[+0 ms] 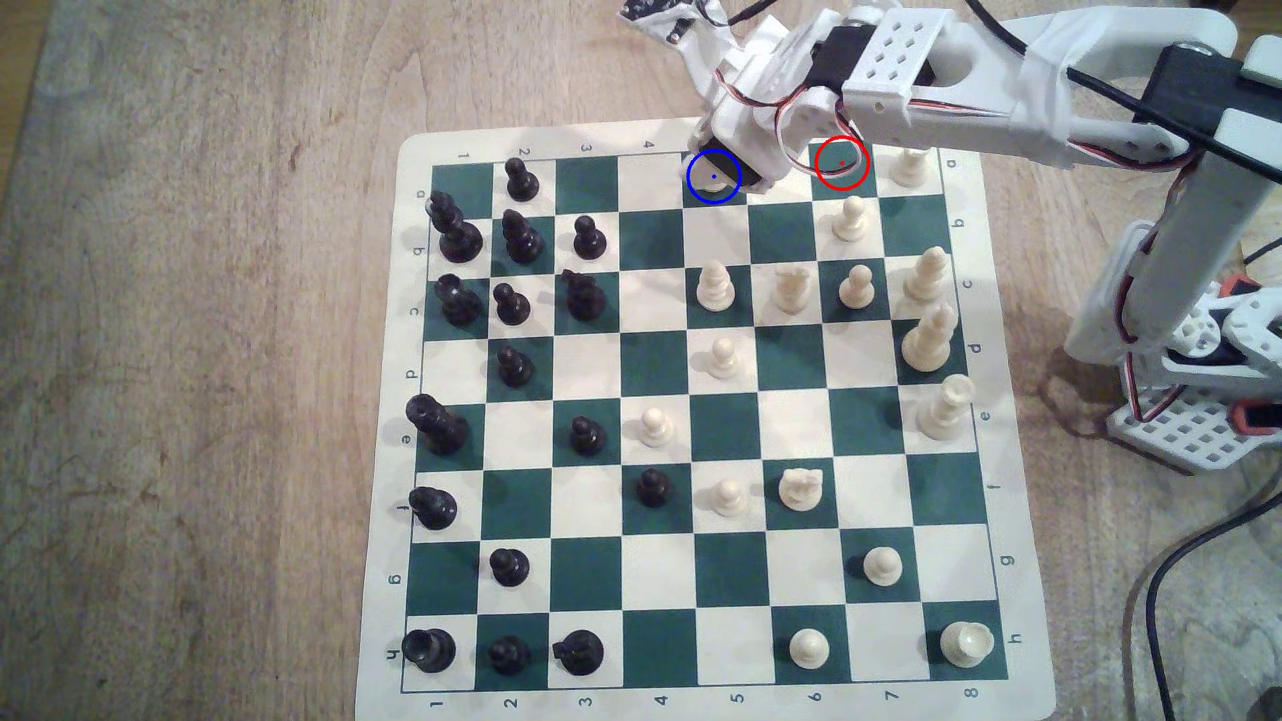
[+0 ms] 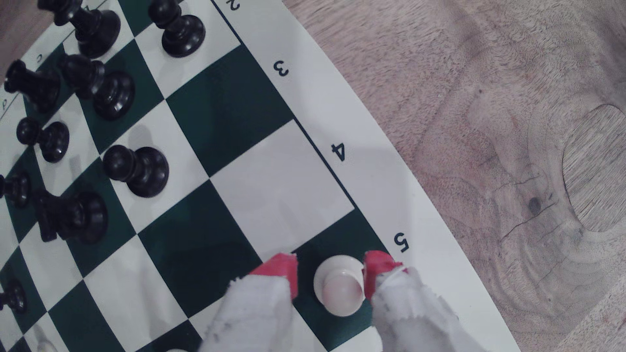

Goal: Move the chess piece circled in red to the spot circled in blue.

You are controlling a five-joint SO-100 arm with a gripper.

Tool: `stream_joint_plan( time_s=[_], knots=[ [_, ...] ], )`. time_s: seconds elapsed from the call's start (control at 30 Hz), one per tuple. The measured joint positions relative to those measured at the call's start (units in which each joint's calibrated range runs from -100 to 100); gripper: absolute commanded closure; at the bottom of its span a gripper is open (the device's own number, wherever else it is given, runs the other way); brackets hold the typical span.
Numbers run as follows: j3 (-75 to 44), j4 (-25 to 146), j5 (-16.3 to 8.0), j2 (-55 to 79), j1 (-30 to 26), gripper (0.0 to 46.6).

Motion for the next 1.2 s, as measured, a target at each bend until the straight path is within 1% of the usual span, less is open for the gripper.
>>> stream_joint_plan(
  time_s=[0.17, 0.2, 0.3, 0.5, 0.6, 0.63, 0.67, 0.73, 0.77, 0.8, 0.93, 0.97, 1.07, 1.1, 1.17, 1.2],
  knots=[
    [0.9, -0.5, -0.6, -0.1, 0.0, 29.9],
    [1.4, -0.5, -0.6, -0.2, 0.0, 28.7],
    [3.7, -0.5, -0.6, -1.5, 0.4, 28.3],
    [5.8, 4.6, -0.6, -9.8, 1.2, 27.9],
    [10.1, 6.9, -0.6, -15.1, 1.1, 27.4],
    [12.0, 7.2, -0.8, -17.0, 0.8, 33.2],
    [16.1, 7.2, -0.7, -21.2, 0.0, 37.6],
    [20.9, 5.7, -0.6, -26.4, -1.3, 42.2],
    [23.7, 3.5, -0.5, -29.0, -1.8, 43.6],
    [28.5, -0.6, -0.6, -33.1, -3.2, 46.1],
    [43.6, -16.7, 0.9, -42.6, -8.3, 46.4],
    [48.8, -25.0, 1.5, -45.3, -10.7, 46.4],
    [52.2, -34.7, 2.4, -48.9, -13.9, 46.4],
    [53.6, -40.9, 3.2, -51.5, -14.5, 46.4],
    [54.9, -45.8, 4.0, -53.7, -14.8, 46.4],
    [56.7, -48.7, 5.0, -55.6, -14.9, 46.4]
  ],
)
